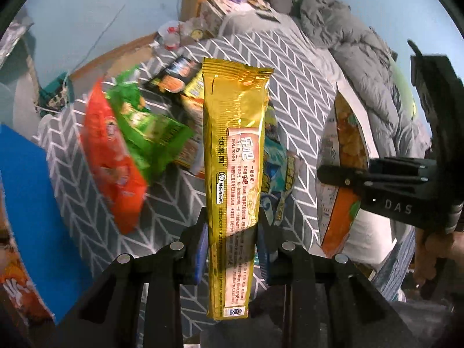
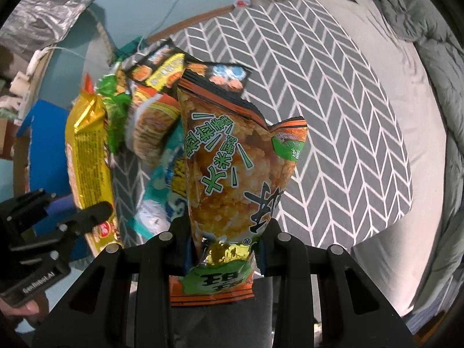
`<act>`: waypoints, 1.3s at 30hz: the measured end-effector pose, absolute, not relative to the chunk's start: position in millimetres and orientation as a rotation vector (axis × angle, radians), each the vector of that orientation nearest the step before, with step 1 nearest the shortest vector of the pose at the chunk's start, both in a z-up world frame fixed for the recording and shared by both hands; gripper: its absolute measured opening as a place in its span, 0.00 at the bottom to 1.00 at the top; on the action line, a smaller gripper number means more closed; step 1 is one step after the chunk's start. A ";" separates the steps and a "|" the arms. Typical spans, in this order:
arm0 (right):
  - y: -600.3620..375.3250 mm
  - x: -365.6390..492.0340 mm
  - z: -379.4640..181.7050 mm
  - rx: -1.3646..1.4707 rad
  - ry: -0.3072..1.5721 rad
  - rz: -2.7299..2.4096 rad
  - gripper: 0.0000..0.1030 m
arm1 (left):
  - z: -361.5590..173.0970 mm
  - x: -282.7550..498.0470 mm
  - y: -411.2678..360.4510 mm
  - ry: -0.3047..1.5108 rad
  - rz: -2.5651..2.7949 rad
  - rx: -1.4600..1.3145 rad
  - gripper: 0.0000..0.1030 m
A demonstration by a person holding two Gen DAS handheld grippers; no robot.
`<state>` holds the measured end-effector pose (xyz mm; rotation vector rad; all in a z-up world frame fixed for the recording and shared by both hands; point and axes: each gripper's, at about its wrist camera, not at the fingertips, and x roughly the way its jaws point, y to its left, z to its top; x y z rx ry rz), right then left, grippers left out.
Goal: Organize snacks
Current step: 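Carry the peanut bag and gold wrapper over the cardboard box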
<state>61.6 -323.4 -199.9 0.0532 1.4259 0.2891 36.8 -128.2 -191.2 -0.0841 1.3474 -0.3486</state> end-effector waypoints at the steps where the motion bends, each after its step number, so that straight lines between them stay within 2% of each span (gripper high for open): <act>1: -321.3 62.7 -196.8 0.047 1.422 0.296 0.30 | -186.2 36.9 -122.7 1.339 -0.340 -0.095 0.28; 13: -283.9 64.6 -162.0 -0.038 1.361 0.412 0.30 | -150.5 33.2 -103.7 1.258 -0.219 -0.189 0.28; 39: -169.0 79.6 -104.1 -0.197 1.226 0.732 0.30 | -81.6 -2.8 -7.0 1.053 0.039 -0.370 0.28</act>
